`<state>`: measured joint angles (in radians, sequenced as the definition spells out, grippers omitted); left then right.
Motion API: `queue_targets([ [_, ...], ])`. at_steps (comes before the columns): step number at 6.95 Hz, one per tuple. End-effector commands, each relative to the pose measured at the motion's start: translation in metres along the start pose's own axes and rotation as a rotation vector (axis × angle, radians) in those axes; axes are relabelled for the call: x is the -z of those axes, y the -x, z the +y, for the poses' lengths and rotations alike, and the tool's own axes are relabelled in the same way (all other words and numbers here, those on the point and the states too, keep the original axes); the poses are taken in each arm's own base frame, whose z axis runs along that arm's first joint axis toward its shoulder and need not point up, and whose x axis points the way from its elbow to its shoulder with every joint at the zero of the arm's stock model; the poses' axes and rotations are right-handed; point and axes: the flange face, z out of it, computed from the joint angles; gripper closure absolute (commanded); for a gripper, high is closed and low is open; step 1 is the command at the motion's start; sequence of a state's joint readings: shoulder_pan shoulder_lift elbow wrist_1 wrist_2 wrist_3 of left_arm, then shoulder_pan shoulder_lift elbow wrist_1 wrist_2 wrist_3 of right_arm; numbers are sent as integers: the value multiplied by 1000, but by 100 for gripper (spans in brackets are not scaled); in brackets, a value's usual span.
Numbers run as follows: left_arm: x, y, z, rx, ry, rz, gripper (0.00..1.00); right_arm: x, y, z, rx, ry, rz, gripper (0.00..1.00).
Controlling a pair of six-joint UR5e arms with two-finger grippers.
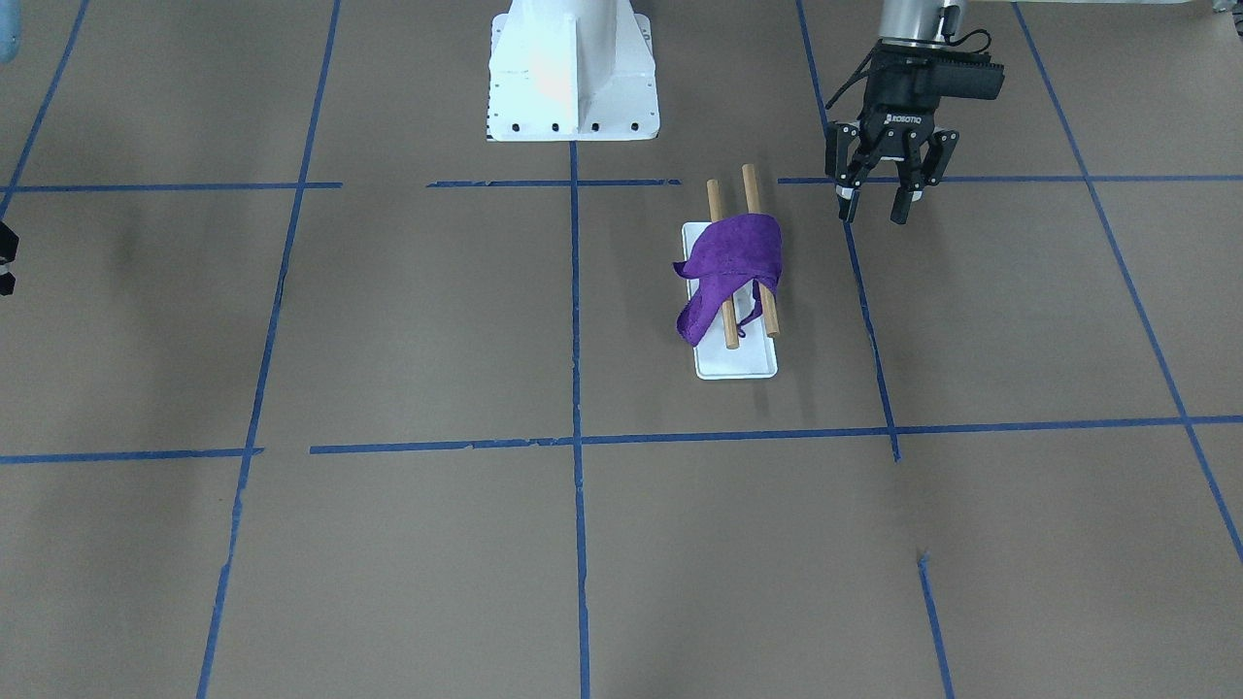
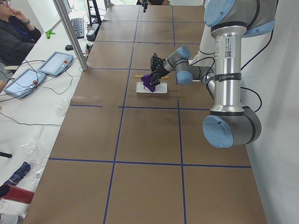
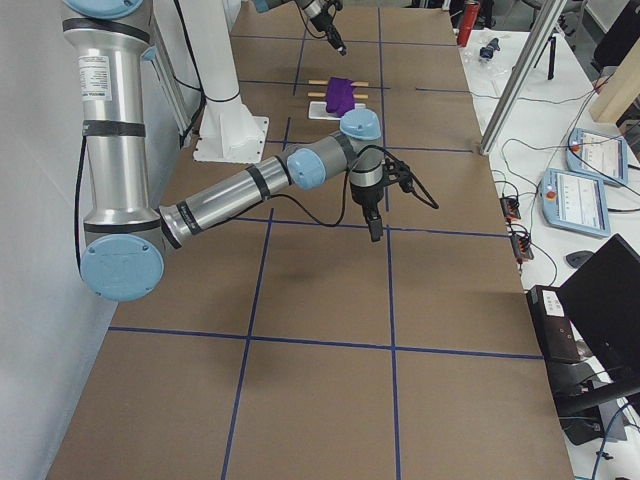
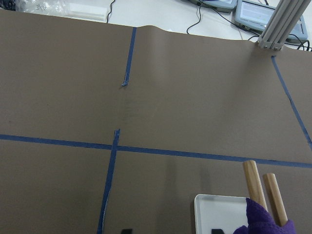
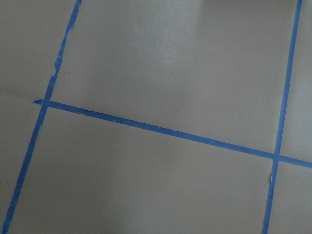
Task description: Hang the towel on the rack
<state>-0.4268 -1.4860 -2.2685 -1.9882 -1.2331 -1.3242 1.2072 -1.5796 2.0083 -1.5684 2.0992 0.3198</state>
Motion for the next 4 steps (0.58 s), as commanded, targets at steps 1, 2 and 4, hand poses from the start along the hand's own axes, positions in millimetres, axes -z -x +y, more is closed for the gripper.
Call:
queue_targets([
  [1,-1,21,-27,-56,58,-10,0,-14,-57,16,65,82,46,0],
  [2,1,42,-49,-125,95,-22,0,-11,-83,22,94,119,62,0],
  [4,-9,97,-99,-318,166,-127,0,-21,-130,37,57,156,41,0],
])
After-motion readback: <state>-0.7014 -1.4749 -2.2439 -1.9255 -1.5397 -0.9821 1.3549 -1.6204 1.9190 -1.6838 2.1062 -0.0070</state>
